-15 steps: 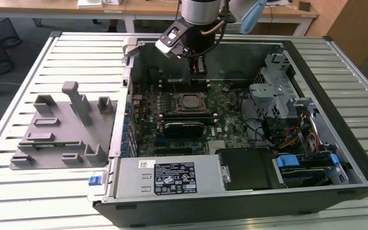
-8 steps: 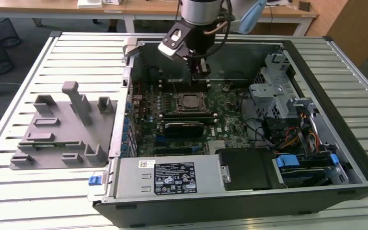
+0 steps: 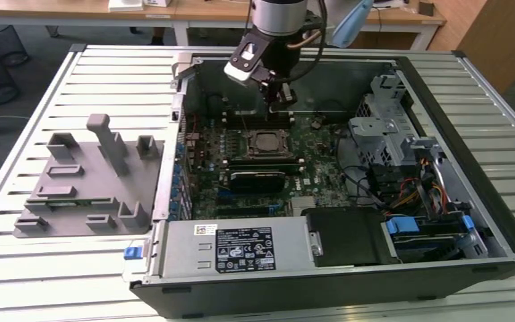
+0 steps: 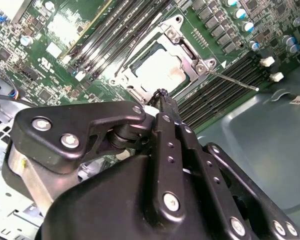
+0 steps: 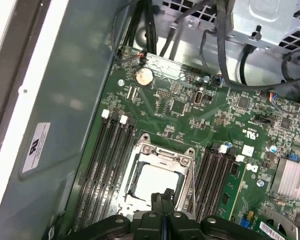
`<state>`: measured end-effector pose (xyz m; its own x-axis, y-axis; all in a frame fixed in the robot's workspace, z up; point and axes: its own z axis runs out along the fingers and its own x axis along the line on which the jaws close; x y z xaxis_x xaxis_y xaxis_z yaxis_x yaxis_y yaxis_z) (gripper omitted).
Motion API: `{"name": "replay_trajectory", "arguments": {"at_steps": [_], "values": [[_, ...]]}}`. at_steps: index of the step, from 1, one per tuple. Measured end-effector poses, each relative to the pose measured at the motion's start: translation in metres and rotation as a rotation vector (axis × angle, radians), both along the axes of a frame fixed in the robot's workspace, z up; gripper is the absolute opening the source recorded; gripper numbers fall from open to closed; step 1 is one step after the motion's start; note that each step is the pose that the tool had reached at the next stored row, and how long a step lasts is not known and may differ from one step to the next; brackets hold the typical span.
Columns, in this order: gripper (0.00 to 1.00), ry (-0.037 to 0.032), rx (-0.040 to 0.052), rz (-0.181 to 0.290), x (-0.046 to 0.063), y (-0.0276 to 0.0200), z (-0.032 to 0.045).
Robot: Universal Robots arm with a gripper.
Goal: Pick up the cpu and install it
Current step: 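Install the first cpu locking lever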
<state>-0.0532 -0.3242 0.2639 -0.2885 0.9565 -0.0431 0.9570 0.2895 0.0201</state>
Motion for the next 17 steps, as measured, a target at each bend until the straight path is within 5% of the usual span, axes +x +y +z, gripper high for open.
{"name": "replay_trajectory", "arguments": {"at_steps": [17], "values": [[0.11,-0.0001,0.0000,0.291,-0.0005,0.0000,-0.0013]]}}
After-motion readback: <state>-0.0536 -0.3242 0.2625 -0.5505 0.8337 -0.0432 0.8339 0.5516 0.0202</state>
